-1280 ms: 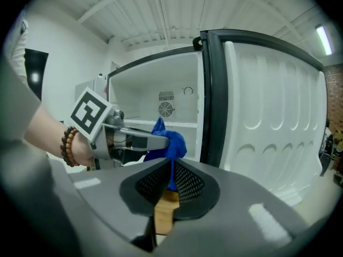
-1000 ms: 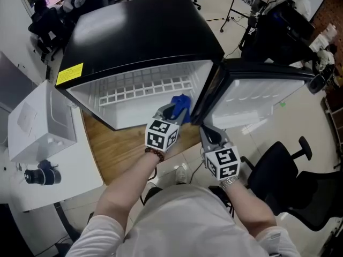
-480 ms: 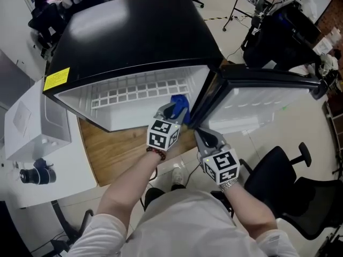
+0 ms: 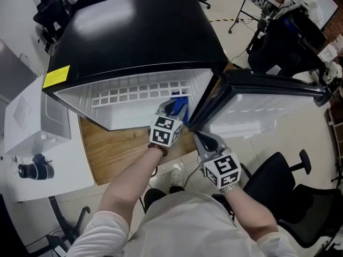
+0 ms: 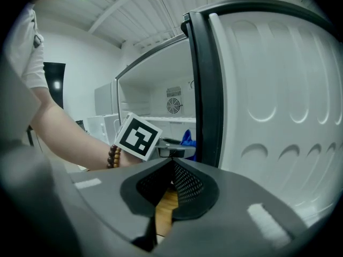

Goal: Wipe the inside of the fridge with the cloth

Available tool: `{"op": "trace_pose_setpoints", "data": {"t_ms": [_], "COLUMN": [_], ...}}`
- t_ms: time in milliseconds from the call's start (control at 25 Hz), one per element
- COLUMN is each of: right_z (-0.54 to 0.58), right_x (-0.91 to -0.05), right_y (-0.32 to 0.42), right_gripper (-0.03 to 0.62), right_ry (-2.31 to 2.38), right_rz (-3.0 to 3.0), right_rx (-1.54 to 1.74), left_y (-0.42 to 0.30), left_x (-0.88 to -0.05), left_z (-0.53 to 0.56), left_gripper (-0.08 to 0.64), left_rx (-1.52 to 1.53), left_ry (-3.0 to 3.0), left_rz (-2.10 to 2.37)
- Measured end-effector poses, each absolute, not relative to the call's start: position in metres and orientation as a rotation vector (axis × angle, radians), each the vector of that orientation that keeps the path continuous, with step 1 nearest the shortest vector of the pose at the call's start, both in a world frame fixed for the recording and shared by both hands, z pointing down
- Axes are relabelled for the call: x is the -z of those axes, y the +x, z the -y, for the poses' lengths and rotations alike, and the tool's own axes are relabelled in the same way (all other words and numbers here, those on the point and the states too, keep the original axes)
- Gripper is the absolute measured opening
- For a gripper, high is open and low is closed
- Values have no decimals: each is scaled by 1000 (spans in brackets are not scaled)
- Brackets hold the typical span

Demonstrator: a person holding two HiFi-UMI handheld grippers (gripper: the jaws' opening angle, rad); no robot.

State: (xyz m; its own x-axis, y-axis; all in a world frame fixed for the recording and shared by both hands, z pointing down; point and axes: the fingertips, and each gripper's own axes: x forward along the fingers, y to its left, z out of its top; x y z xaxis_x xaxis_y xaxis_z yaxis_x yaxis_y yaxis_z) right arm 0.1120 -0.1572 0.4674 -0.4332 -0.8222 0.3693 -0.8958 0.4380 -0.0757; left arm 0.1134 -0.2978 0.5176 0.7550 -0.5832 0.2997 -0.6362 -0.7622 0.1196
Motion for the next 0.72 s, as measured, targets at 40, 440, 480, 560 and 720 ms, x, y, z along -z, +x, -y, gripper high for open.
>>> {"op": "trace_pose_setpoints", "data": {"t_ms": [40, 440, 480, 560, 720], "right_z": [157, 156, 155, 154, 152], "right_x": [-467, -468, -467, -466, -462], "right_y": [112, 108, 107, 106, 105], "right_gripper": [2, 2, 2, 2, 2], "right_ry": [1478, 1449, 1445, 1442, 1445], "right_rz": [2422, 2462, 2470, 2489, 2516], "right_rx": [-378, -409, -415, -429, -455], "left_y": [114, 115, 115, 117, 118], "left_x": [-519, -530, -531, -532, -534], "left_z": [300, 332, 335, 341, 353], "left_gripper": [107, 106, 106, 100, 97], "left_rx": [-369, -412, -411, -408, -407], "left_ry": [2740, 2769, 2771, 2781, 2792], "left_rz": [977, 1109, 1124, 1151, 1217]}}
